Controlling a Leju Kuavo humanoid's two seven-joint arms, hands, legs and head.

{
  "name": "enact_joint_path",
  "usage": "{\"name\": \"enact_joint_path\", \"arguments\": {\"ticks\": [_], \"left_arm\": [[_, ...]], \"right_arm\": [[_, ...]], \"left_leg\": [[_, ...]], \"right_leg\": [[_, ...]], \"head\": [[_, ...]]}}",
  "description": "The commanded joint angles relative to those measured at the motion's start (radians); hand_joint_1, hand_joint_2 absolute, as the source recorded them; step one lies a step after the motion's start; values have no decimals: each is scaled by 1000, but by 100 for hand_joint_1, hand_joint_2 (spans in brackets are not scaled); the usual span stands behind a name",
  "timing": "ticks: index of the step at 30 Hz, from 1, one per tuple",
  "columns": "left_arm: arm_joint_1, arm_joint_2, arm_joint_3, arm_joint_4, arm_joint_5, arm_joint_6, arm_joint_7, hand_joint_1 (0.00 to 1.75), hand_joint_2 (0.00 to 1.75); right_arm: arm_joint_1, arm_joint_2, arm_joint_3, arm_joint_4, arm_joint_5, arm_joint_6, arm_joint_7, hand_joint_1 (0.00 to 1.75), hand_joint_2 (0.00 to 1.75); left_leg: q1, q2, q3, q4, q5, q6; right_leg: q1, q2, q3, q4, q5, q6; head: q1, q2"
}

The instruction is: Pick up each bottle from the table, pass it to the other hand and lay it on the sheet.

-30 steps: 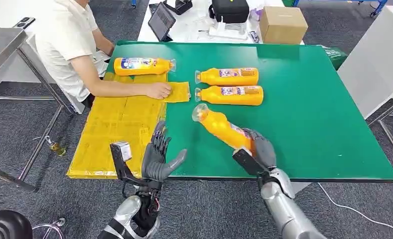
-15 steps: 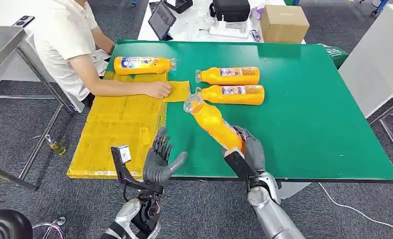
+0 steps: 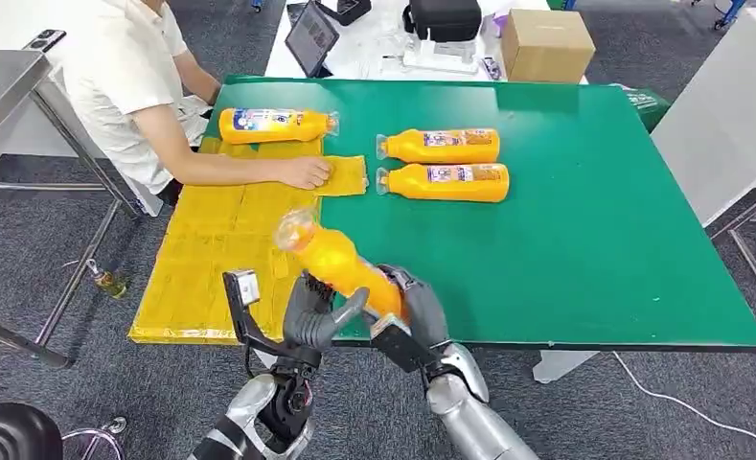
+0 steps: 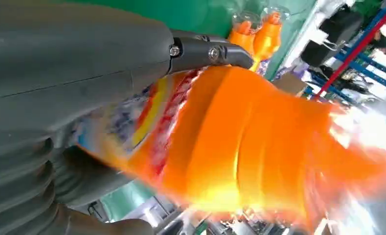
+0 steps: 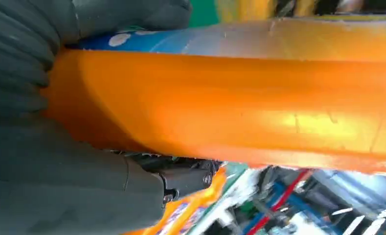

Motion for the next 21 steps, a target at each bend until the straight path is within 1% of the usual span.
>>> {"name": "enact_joint_path", "arguments": {"ticks": [1,3,5,6,7,8,9,11,12,13,14,15,16,17,18,19,21], "left_arm": [[-61,9,-19,93,5,3,1,0,175],[-61,9,-19,93,6,3,1,0,175],[-66,8,-20,98,14,6,1,0,175],[-68,8,-19,100,21,6,5,0,175],[-70,14,-24,95,35,-8,7,0,175],[-70,16,-23,90,38,-9,4,0,175],[-70,16,-15,83,45,-3,0,0,175],[-72,17,-6,72,57,-1,1,0,175],[-71,17,-3,67,60,-4,-2,0,175],[-69,17,-2,51,68,-25,-6,0,175],[-65,20,-2,34,76,-57,-12,0,175],[-61,20,-1,23,77,-68,-16,150,175],[-56,20,1,8,76,-80,-23,175,175],[-43,19,10,-21,74,-99,-36,175,175],[-35,23,11,-41,69,-119,-44,175,175],[-23,28,10,-67,64,-187,-67,175,175],[-15,28,14,-78,63,-190,-66,175,175]], "right_arm": [[-14,3,107,20,-6,0,-7,155,175],[-15,0,108,19,-7,0,-7,155,175],[-7,-10,139,-6,-12,-1,-23,152,175],[-3,-16,156,-19,-6,-12,-23,143,175],[7,-33,201,-62,-28,-51,-23,148,175],[9,-37,212,-77,-40,-59,-23,148,175],[16,-48,233,-112,-59,-74,-23,154,175],[19,-55,248,-131,-72,-54,-23,152,175],[19,-57,251,-132,-72,-50,-23,147,175],[16,-58,256,-126,-68,-49,-23,145,175],[14,-56,256,-117,-74,-40,-23,147,175],[14,-55,256,-113,-80,-35,-23,141,175],[14,-53,252,-104,-88,-26,-23,127,175],[17,-51,245,-95,-98,-12,-23,21,175],[21,-50,240,-93,-104,-13,-23,0,175],[25,-49,234,-96,-117,8,-23,0,175],[26,-50,234,-98,-117,11,-23,0,175]], "left_leg": [[0,0,4,-1,-1,1],[0,0,2,0,-1,1],[0,1,4,-1,-1,1],[0,0,2,0,-1,1],[0,-1,1,0,0,1],[0,-1,3,-1,-1,1],[0,-1,2,0,-1,1],[0,0,3,0,-1,1],[0,0,4,0,-2,2],[0,1,5,0,-2,2],[0,1,5,0,-2,2],[0,1,4,0,-2,2],[0,1,2,0,-1,1],[0,1,3,0,-2,1],[0,0,1,0,-1,1],[0,1,3,0,-2,1],[0,2,4,0,-2,1]], "right_leg": [[1,-2,4,-1,-1,-3],[1,-1,3,-1,-1,-2],[1,-1,4,-1,-1,-3],[1,-1,2,-1,-1,-2],[1,-2,2,-1,-1,-2],[1,-3,4,-1,-2,-3],[1,-2,2,-1,-1,-2],[1,-1,3,-1,-1,-2],[1,-2,4,-1,-2,-3],[1,-2,6,-1,-2,-4],[1,-2,5,-1,-2,-4],[1,-1,4,-1,-2,-4],[1,0,2,0,-1,-3],[1,-1,4,0,-1,-3],[1,-1,2,0,-1,-2],[1,0,3,0,-1,-3],[1,0,4,-1,-1,-3]], "head": [[0,0],[0,0],[0,0],[0,0],[0,0],[0,0],[0,0],[0,0],[0,0],[0,0],[0,0],[0,0],[0,0],[0,0],[0,0],[0,0],[0,0]]}}
